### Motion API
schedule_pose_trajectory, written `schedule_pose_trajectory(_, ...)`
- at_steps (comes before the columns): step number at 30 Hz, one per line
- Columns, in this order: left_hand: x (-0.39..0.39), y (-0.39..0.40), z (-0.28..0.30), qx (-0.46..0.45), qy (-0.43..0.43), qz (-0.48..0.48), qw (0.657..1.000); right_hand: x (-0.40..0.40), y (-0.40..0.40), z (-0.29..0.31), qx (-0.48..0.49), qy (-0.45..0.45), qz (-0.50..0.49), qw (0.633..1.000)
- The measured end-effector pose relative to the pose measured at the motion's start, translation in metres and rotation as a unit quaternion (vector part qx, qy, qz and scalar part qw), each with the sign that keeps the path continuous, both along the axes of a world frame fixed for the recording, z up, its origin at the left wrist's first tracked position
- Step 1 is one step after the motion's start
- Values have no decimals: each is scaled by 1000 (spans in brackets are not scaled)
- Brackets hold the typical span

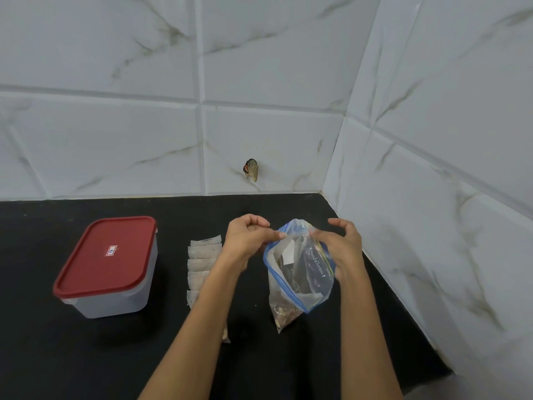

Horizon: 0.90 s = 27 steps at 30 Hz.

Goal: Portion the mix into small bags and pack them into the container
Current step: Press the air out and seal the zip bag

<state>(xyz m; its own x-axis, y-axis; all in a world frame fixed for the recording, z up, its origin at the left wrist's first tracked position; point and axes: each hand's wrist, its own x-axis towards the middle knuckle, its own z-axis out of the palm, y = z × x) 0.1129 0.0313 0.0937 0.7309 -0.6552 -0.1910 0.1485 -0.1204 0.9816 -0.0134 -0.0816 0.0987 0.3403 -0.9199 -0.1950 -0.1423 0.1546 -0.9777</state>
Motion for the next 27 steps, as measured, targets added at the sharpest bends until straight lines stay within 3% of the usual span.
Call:
schedule_pose_trajectory(5, -7, 2, -3, 29, -249, 83, 965, -4, 5, 0, -179, 43, -8, 983)
schedule_pose_trajectory(9, -10, 5, -5, 11, -315, 91, 945, -3, 5, 1, -256, 34, 1, 966)
schedule_pose_trajectory(12, -10, 4, -3, 1, -253, 69, 965, -3, 2, 1, -232, 64, 19, 970)
schedule_pose_trajectory(15, -7, 4, -2, -10, -171, 42, 984, -4, -5, 8, -89, 102, 63, 989)
schedule_pose_trajectory(18, -7, 2, 1, 8, -117, 3, 993, -7, -5, 15, 18, 121, 139, 983)
schedule_pose_trajectory(27, -6, -11, 12, 61, -28, -53, 996, 4, -8, 3, 43, 84, 144, 985)
